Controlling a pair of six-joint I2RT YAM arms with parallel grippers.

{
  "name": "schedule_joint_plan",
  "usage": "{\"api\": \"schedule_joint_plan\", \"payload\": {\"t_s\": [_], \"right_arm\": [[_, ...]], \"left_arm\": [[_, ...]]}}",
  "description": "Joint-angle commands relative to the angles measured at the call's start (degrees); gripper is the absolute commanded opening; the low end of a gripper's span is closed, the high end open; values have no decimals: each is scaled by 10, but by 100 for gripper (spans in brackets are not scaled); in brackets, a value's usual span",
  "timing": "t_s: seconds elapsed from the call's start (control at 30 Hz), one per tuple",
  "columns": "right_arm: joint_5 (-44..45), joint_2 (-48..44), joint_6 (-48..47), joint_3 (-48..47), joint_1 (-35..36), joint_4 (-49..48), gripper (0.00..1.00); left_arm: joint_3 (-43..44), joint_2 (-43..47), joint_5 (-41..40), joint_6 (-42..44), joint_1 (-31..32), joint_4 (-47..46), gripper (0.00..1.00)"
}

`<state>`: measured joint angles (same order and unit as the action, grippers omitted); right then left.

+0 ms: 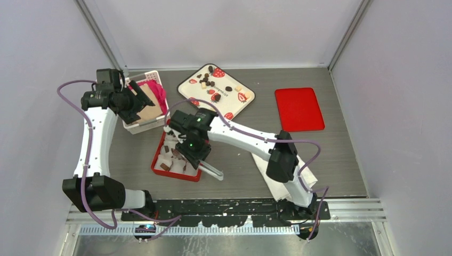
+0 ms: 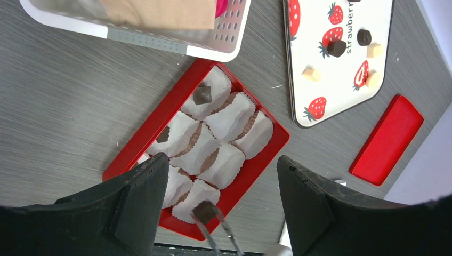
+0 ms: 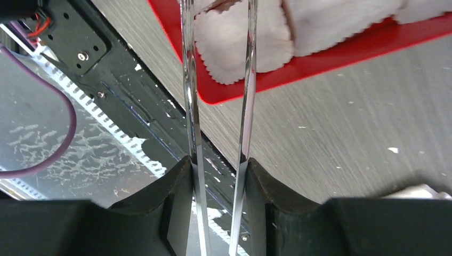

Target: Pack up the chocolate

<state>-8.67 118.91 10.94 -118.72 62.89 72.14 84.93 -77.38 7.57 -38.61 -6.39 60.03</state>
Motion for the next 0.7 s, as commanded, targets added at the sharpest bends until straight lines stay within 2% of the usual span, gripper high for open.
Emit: {"api": "schedule_joint_plan", "payload": {"t_s": [0.0,0.47,0.67], "right_arm": [[-18,25,-6,-27,15,4,11],[-35,62,12,-7,42,-9,15],[-36,75,16,-6,49,-10,20]], "left_arm": [[-4,13,-1,9,-3,-13,75],[-38,30,17,12,-4,-15,75],[-41,33,18,12,-3,-15,75]]}}
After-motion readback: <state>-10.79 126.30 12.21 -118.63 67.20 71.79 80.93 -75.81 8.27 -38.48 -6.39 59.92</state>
